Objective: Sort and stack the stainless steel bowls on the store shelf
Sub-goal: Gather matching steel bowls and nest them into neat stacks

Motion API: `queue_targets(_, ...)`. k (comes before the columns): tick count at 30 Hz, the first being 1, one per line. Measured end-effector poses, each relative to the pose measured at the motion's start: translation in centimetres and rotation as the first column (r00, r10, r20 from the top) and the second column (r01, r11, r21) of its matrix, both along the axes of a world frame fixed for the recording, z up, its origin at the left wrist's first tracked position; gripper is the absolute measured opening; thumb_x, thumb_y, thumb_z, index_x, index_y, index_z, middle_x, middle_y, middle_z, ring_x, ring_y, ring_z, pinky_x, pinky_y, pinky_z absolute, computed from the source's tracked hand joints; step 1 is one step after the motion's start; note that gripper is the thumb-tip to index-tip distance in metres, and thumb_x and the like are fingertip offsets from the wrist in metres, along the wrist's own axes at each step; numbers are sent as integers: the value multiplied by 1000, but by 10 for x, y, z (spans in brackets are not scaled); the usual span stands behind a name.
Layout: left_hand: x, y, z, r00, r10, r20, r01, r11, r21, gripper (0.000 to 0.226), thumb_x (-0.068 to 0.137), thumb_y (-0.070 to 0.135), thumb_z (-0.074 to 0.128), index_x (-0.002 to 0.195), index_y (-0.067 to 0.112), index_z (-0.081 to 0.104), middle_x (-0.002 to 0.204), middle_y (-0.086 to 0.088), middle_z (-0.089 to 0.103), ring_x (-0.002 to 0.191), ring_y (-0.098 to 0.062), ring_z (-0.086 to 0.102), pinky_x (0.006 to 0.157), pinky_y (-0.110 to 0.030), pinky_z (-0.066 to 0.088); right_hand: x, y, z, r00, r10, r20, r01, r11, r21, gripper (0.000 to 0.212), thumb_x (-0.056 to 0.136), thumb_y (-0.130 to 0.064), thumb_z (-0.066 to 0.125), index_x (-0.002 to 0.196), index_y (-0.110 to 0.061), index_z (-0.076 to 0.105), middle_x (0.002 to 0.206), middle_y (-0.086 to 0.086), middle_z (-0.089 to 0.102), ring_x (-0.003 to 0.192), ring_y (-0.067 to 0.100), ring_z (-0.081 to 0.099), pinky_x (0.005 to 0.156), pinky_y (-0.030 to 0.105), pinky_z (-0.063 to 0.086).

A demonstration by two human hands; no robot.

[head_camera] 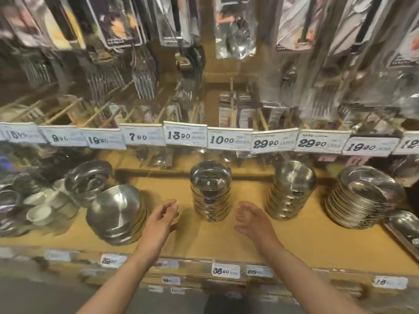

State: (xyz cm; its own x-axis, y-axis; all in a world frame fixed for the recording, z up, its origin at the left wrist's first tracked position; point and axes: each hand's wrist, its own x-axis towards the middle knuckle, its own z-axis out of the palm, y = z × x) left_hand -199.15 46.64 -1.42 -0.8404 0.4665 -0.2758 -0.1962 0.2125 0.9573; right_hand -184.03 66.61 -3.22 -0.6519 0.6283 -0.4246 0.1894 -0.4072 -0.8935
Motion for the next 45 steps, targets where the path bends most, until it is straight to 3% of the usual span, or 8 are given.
queue_targets(3,-25,12,-13,995,-101,22,102,993,-58,25,99,44,57,124,41,61,137,8,58,123,-10,56,99,-36,52,-25,-8,-10,998,-58,29,57,998,13,12,103,-25,55,109,-32,62,121,-2,64,105,9,61,75,27,52)
queue_targets(7,-42,37,-21,970,-241,-12,237,962,-132,46,103,38,52,148,32,45,143,14,48,126,-4,44,98,-18,37,-51,-9,-24,994,-105,3,105,994,-14,40,104,-34,49,144,-31,51,136,-7,60,124,13,56,85,30,49)
queue_targets(11,-45,61,-28,903,-374,211,331,920,210,46,104,9,47,149,19,46,146,-3,58,133,-26,55,115,-44,42,-69,-12,-32,993,-101,-54,102,995,8,31,106,-32,42,125,-34,66,119,-17,72,113,6,66,77,12,53)
queue_targets(17,-54,82,-50,886,-415,207,363,898,249,50,95,25,63,143,35,52,135,10,66,124,-10,63,106,-32,50,-72,1,-41,984,-152,-88,154,988,23,33,102,-39,43,125,-38,67,129,-9,68,129,18,57,108,41,43)
queue_targets(24,-49,110,-59,865,-476,159,434,869,238,46,100,22,55,139,46,53,135,19,64,118,2,63,90,-19,55,-58,21,-38,978,-207,-23,207,978,31,30,96,-43,45,110,-42,71,106,-19,72,122,17,59,104,43,46)
queue_targets(31,-44,123,-62,875,-452,173,415,885,211,51,102,21,55,147,44,46,140,22,59,122,3,60,100,-25,52,-55,33,-37,979,-206,-1,206,978,38,32,97,-46,40,111,-53,68,113,-26,70,124,12,56,109,45,43)
queue_targets(37,-41,122,-60,869,-455,192,407,880,243,53,100,16,53,148,38,47,136,20,63,118,2,63,84,-16,55,-53,32,-36,978,-211,-2,210,977,34,33,102,-43,38,112,-53,68,115,-26,69,126,11,54,106,42,45)
queue_targets(45,-33,112,-50,877,-446,178,406,886,222,42,84,44,68,123,60,61,132,24,64,120,1,62,92,-25,52,-46,22,-31,983,-186,-10,186,982,14,37,107,-37,35,134,-38,59,136,-11,62,129,12,53,112,44,42)
